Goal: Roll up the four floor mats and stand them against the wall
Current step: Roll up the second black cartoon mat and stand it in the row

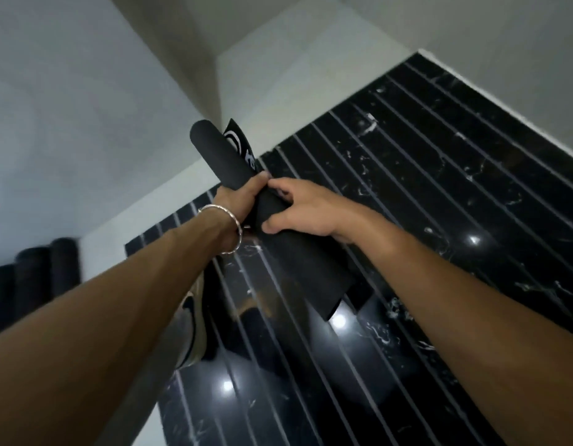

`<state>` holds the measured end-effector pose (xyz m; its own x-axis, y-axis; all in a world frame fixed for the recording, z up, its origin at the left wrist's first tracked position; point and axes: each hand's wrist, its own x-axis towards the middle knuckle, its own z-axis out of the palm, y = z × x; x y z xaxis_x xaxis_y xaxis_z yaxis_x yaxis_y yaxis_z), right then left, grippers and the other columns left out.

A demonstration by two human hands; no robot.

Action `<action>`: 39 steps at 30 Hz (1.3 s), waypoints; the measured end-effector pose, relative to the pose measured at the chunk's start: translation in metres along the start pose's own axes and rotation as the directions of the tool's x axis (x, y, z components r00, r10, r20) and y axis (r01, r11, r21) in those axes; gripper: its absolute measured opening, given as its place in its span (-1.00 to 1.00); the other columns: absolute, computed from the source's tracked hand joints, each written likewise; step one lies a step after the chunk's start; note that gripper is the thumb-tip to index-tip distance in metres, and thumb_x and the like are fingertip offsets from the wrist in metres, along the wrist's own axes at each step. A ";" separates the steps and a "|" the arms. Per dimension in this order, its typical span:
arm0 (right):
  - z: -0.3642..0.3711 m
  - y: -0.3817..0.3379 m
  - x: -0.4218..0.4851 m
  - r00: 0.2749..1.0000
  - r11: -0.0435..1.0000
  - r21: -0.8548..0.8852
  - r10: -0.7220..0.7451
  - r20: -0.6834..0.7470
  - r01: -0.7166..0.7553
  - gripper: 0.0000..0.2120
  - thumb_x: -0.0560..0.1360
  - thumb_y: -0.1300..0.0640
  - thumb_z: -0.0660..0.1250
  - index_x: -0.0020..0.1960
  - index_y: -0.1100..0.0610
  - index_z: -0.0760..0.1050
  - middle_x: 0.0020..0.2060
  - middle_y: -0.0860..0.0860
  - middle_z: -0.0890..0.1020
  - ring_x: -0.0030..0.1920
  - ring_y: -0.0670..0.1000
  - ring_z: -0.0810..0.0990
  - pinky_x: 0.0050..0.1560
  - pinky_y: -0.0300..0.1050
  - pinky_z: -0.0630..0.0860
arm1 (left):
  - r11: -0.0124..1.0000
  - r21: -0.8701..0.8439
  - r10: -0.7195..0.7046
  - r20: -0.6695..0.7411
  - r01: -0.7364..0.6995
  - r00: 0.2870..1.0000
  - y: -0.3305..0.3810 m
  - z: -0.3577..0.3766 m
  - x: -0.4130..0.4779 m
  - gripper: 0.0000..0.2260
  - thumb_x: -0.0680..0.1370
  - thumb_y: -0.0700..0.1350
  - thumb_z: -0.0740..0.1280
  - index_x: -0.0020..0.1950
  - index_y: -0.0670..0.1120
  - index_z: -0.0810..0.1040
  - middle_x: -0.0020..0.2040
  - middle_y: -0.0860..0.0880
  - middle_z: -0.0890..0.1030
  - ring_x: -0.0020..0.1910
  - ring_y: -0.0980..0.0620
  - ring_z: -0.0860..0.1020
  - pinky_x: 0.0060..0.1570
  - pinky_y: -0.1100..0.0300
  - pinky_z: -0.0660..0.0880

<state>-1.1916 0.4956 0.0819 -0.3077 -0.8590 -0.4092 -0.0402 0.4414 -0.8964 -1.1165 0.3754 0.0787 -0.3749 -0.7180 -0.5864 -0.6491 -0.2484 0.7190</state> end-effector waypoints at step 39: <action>0.463 -0.052 0.220 0.965 0.956 -0.291 0.100 0.244 -0.026 -0.43 0.55 -0.02 0.27 0.49 -0.16 0.13 0.36 -0.01 0.44 0.33 0.05 0.44 0.30 0.09 0.44 | 0.998 -0.055 -0.043 -0.247 0.031 0.968 -0.266 -0.421 0.119 -0.48 0.36 -0.01 0.53 0.20 0.03 0.34 0.03 -0.05 0.57 -0.05 -0.09 0.59 -0.30 0.00 0.62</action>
<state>-0.8167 0.1635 -0.0405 -0.0691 -0.8477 -0.5260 -0.3073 0.5197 -0.7971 -0.7099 0.0818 -0.0252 -0.1716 -0.8448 -0.5069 -0.6228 -0.3056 0.7202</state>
